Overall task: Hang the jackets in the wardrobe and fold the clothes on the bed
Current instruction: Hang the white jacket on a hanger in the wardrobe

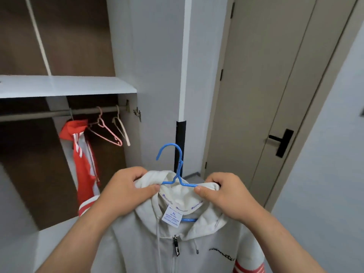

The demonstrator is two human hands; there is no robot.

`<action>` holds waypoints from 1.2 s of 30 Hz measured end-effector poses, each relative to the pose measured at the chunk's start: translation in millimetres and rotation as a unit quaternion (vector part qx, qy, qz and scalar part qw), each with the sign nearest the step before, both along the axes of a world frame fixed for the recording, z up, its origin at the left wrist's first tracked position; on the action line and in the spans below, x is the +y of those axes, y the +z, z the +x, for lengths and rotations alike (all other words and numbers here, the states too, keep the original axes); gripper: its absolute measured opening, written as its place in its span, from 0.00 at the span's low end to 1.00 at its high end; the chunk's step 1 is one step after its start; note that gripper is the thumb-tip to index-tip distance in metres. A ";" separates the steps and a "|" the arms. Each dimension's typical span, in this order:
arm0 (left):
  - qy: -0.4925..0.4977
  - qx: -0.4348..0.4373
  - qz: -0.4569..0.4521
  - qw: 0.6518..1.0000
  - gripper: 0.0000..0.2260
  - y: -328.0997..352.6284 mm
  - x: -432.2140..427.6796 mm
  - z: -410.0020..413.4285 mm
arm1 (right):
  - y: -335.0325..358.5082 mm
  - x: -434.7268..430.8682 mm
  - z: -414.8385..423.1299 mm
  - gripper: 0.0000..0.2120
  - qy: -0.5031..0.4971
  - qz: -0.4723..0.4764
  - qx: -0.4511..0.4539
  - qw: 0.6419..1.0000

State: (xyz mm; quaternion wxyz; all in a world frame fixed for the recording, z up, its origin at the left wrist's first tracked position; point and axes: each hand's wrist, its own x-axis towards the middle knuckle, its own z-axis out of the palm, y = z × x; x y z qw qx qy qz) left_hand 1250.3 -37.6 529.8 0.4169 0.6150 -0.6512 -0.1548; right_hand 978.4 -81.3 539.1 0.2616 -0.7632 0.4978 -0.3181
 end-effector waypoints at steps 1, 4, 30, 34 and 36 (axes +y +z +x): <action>0.020 0.003 0.003 1.000 0.06 -1.4 3.6 8.0 | -0.5 -7.9 10.5 0.15 0.024 0.001 -0.001 1.000; 0.079 0.015 0.020 0.997 0.06 -3.3 15.1 35.1 | -2.4 -26.2 46.7 0.14 0.086 0.013 -0.002 0.996; 0.297 0.002 0.057 0.953 0.08 -23.3 -4.5 333.0 | -24.0 -113.3 389.9 0.20 0.263 0.073 -0.023 0.962; 0.312 -0.013 0.071 0.948 0.09 -34.5 -15.7 362.8 | -34.7 -131.1 421.8 0.20 0.303 0.096 0.000 0.948; 0.323 -0.014 0.083 0.943 0.11 -39.1 -23.0 375.7 | -36.3 -141.7 437.3 0.20 0.334 0.106 0.017 0.936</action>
